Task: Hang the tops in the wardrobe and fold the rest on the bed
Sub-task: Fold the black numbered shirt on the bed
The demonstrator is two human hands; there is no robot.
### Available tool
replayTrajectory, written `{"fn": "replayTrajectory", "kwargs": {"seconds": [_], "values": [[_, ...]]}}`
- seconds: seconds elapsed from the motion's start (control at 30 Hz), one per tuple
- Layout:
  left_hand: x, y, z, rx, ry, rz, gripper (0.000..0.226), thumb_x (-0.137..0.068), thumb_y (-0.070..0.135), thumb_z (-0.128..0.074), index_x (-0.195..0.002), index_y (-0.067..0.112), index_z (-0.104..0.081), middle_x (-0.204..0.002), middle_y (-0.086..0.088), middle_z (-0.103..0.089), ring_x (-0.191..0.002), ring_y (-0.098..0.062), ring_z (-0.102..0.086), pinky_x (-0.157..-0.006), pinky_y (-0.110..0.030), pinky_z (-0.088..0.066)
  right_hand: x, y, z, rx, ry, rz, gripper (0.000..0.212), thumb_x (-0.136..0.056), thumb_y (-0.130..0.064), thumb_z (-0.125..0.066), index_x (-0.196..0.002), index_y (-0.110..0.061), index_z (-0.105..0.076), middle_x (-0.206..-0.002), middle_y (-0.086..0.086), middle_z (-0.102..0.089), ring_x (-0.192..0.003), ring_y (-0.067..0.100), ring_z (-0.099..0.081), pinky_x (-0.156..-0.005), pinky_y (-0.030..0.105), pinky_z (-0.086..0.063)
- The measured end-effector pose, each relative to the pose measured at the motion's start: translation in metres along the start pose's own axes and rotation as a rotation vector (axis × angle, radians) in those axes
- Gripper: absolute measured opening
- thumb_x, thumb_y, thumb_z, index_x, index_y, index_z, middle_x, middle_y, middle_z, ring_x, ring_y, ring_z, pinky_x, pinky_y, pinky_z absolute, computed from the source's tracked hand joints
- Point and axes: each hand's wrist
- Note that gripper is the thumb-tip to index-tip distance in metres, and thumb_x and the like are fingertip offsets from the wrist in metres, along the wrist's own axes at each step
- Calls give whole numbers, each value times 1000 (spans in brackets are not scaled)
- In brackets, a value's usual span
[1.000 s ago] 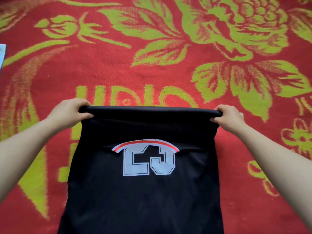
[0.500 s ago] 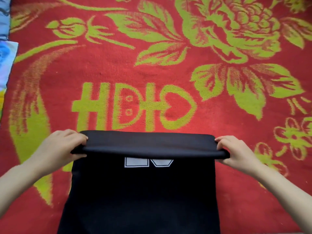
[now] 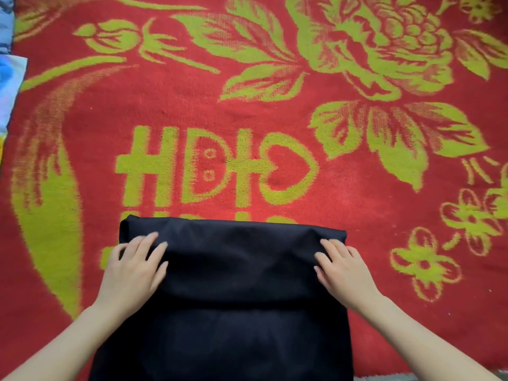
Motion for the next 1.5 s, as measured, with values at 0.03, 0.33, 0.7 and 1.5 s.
{"fn": "replayTrajectory", "kwargs": {"seconds": [0.03, 0.33, 0.7, 1.5], "values": [[-6, 1, -1, -16, 22, 2, 47, -86, 35, -38, -117, 6, -59, -125, -20, -57, -112, -34, -51, -86, -50, -36, -7, -3, 4, -30, -17, -30, 34, -78, -28, -41, -88, -11, -68, -109, 17, -66, -98, 33, -63, -72, 38, -48], [-44, -29, 8, -18, -308, 178, 76, -79, 45, -69, -142, 14, -41, -147, -18, -36, -135, -36, -31, -101, -63, -25, -34, 19, 10, -215, -125, -281, 48, -88, -36, -38, -124, -12, -60, -133, 18, -52, -123, 33, -51, -93, 46, -45], [-99, -38, 14, -100, -723, 11, 66, -88, 39, -57, -145, 31, -24, -124, 8, -53, -121, -14, -42, -103, -34, -26, -67, 43, 10, -53, -367, -263, 24, -90, -28, -51, -112, -19, -58, -118, 0, -58, -117, 23, -42, -96, 36, -28], [62, -54, 22, 269, -9, -239, 19, -64, 23, -42, -83, 20, -46, -99, -8, -59, -84, -28, -53, -59, -41, -51, 93, 18, 2, -153, 401, 139, 11, -71, -12, -49, -71, -11, -60, -94, 14, -70, -102, 25, -51, -80, 36, -35]]}}
Point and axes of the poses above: each hand's wrist, its own x-axis away from the middle knuckle, its own z-axis out of the back of the hand, y = z × x
